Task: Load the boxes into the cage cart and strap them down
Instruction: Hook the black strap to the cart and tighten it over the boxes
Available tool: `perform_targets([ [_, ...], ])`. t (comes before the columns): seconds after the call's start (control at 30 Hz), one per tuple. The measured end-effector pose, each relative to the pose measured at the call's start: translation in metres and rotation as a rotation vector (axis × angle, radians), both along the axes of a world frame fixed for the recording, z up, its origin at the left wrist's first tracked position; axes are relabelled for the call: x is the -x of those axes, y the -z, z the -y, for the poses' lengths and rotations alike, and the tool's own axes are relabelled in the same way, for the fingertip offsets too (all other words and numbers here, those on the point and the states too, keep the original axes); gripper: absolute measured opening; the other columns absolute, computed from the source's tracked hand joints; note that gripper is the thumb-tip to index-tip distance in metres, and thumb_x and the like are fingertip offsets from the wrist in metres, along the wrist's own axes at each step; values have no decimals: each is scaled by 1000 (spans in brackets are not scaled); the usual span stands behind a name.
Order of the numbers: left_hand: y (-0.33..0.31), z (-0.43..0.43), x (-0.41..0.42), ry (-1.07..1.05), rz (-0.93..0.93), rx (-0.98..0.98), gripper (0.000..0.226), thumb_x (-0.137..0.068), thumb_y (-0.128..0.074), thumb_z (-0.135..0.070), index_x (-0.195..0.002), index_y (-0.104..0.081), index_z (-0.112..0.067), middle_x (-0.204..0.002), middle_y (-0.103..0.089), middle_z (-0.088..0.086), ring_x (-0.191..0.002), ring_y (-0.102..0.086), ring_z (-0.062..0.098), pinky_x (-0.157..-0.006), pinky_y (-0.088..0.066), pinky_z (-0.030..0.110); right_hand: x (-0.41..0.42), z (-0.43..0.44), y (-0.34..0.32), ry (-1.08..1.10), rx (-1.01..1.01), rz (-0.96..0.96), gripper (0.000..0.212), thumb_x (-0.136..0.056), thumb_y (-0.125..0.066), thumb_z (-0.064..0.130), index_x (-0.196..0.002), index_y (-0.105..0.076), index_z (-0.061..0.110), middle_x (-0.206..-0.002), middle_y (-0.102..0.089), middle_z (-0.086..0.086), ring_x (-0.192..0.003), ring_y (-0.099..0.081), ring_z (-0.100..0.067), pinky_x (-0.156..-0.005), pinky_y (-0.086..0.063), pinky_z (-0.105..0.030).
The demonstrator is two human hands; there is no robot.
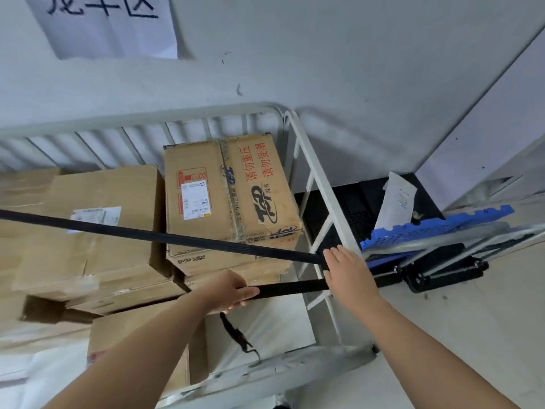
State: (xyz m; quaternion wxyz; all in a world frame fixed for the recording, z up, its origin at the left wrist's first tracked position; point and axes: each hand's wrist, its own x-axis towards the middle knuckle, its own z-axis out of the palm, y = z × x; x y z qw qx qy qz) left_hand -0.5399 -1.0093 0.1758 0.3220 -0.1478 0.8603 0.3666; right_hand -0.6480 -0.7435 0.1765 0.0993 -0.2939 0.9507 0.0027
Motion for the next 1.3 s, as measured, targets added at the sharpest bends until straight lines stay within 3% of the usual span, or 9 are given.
perform_targets([
  [0.23,-28,140,-94,-156,-91,112,35,-81,-64,-57,-69,-67,-24,-53,-61,-12,-47,-53,-3,-51,-39,18,-68,136,-19,-218,77,183,52,-98,-43,40,-144,-36,17,-149,-39,1,-142,-26,-19,-118,-19,-36],
  [0.4,-43,217,-154,-196,-99,149,22,-85,-64,-48,-75,-66,-28,-71,-66,-8,-67,-61,8,-64,-49,23,-120,238,-33,-348,27,241,54,-96,-43,47,-143,-39,22,-149,-39,3,-141,-29,-16,-117,-15,-33],
  [0.5,-54,263,-188,-202,-93,141,15,-91,-60,-37,-79,-63,-29,-76,-66,-9,-69,-60,7,-65,-47,22,-152,285,-37,-352,36,306,43,-95,-47,45,-132,-53,24,-133,-55,4,-126,-45,-19,-114,-27,-39],
  [0.6,-59,300,-216,-255,-103,107,8,-92,-59,-24,-89,-67,-23,-83,-68,-6,-77,-65,13,-73,-54,27,-177,324,-37,-368,4,388,26,-95,-48,40,-106,-62,21,-104,-63,0,-100,-54,-20,-89,-48,-39],
  [0.83,-56,345,-274,-382,-48,160,32,-79,-70,-47,-73,-73,-15,-59,-69,-5,-49,-53,7,-54,-45,26,-201,392,-38,-438,-103,541,31,-98,-42,42,-70,-47,29,-75,-55,8,-69,-51,-10,-56,-39,-28],
  [0.97,-52,358,-303,-519,-45,150,35,-85,-67,-41,-63,-68,-14,-51,-66,-8,-47,-58,3,-56,-50,25,-205,419,-30,-403,-92,741,32,-97,-45,41,-76,-59,21,-67,-62,4,-60,-58,-11,-59,-46,-28],
  [1.1,-46,370,-328,-611,-17,96,24,-90,-61,-28,-69,-69,-20,-62,-70,-7,-61,-60,7,-62,-54,25,-217,449,-19,-399,-8,924,29,-95,-50,33,-79,-65,15,-63,-62,3,-53,-58,-10,-66,-51,-34],
  [1.2,-41,375,-343,-616,-9,82,19,-91,-60,-20,-76,-69,-26,-70,-69,-11,-65,-59,2,-62,-45,13,-233,471,-14,-401,14,995,27,-93,-52,32,-77,-67,17,-63,-63,3,-51,-55,-11,-67,-49,-34],
  [1.3,-39,383,-356,-644,-15,87,18,-91,-61,-20,-77,-69,-28,-70,-68,-14,-68,-60,1,-65,-46,15,-257,496,-12,-376,30,1055,28,-93,-54,33,-88,-69,10,-66,-64,0,-50,-52,-11,-59,-46,-27],
])
